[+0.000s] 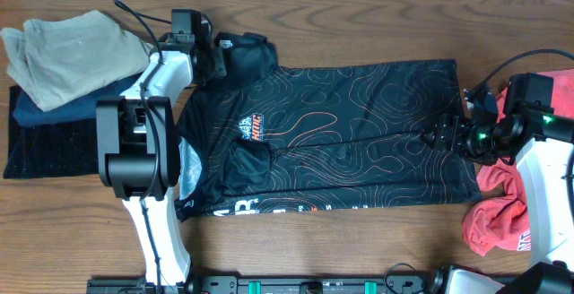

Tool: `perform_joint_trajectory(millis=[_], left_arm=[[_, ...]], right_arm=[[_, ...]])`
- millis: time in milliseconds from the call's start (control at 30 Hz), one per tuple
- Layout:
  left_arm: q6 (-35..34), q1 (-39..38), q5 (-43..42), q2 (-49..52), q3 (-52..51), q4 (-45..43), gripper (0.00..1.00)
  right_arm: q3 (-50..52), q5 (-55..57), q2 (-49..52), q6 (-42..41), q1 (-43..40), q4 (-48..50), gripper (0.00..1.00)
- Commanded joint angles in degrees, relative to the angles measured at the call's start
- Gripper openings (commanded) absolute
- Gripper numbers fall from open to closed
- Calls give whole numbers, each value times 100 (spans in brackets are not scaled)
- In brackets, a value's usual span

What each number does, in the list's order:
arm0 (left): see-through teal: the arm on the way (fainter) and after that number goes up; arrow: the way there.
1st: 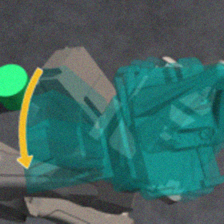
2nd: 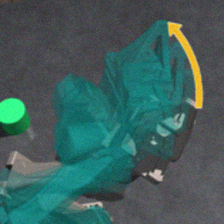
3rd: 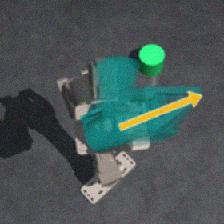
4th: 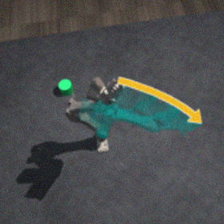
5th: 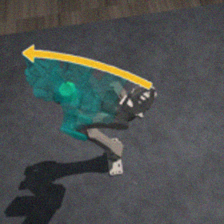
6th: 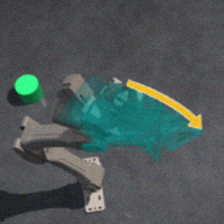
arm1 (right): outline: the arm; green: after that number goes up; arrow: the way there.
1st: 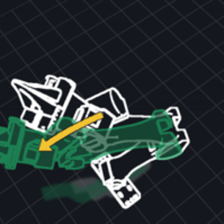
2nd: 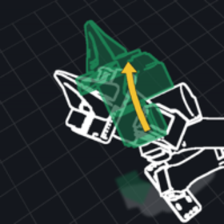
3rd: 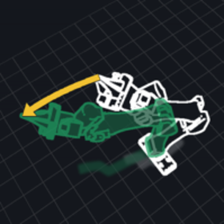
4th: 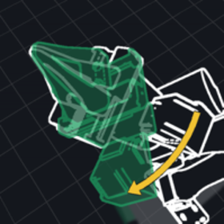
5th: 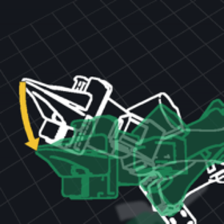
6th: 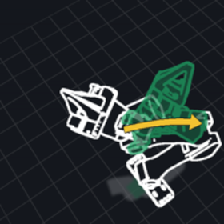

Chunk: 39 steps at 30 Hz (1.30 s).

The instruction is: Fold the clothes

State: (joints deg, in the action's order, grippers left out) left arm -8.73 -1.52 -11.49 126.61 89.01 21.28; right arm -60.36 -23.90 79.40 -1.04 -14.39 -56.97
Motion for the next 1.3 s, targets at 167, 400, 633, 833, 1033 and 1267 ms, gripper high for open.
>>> perform_joint_trajectory(millis=[167, 400, 633, 833, 1033, 1267], left_arm=[[57, -76, -7, 282, -55, 466, 28], [57, -345, 192, 284, -136, 564, 46], [57, -619, 942, 313, -214, 544, 43], [57, -695, 940, 315, -216, 546, 7], [-15, -623, 896, 170, -199, 734, 6], [-162, -610, 870, -367, -199, 1139, 6]], right_arm=[[17, 11, 11, -66, 96, 66, 81], [17, 11, 11, -66, 96, 57, 81], [17, 9, 11, -66, 96, 39, 81], [17, 11, 11, -66, 96, 66, 81], [17, 295, 24, -66, 96, 258, 79], [15, 1270, 614, -175, 96, 693, 77]])
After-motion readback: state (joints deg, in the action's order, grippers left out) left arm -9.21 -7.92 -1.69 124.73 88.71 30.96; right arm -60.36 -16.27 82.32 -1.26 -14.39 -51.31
